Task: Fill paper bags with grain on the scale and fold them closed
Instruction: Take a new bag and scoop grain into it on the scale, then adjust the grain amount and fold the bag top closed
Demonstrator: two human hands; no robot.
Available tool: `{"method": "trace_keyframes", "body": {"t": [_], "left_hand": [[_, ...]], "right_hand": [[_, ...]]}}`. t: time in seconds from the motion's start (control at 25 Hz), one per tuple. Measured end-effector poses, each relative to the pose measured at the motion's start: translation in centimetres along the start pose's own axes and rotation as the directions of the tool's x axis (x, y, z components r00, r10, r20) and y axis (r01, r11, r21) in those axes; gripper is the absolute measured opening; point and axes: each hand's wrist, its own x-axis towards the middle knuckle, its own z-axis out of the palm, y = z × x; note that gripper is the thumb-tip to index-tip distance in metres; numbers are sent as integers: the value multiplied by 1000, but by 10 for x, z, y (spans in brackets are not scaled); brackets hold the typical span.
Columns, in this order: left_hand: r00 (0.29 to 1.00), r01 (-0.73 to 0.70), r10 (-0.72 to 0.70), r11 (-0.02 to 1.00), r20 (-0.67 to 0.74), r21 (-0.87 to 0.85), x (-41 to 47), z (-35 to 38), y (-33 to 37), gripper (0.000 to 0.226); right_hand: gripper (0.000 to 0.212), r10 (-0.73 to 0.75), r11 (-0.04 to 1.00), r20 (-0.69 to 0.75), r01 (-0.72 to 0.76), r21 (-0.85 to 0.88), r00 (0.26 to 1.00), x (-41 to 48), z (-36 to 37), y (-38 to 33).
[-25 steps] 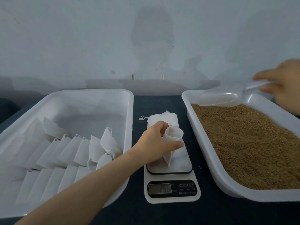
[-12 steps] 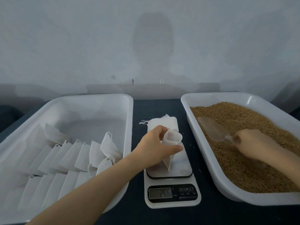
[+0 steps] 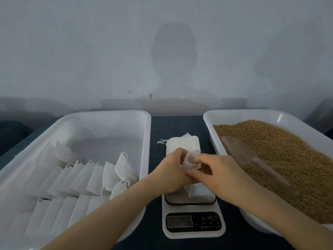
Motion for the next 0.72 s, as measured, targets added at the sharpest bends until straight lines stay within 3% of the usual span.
{"method": "trace_keyframes", "body": {"t": [0.16,0.28,0.44,0.6,0.72], "left_hand": [[984,13,-19,999,176,35,-2,-24,0,65],[997,-2,0,1000,83,16,1,-34,3,54],[993,-56,76,976,-88,209,-1,-25,4,20],[985,-58,82,986,-150,156,-2,-31,3,26],[996,2,3,999,-88,51,-4,-31,7,37]], "right_hand": [[9,-25,999,-57,27,42,998,10,3,11],[6,-82,992,-35,85,98,996,15,-2,19],[37,-111,981,-62,120,150,992,22,-5,30],[46,-129,976,-106,145,163,986,26,-7,36],[45,-161,968,-150,186,169,976,26,-5,35]]}}
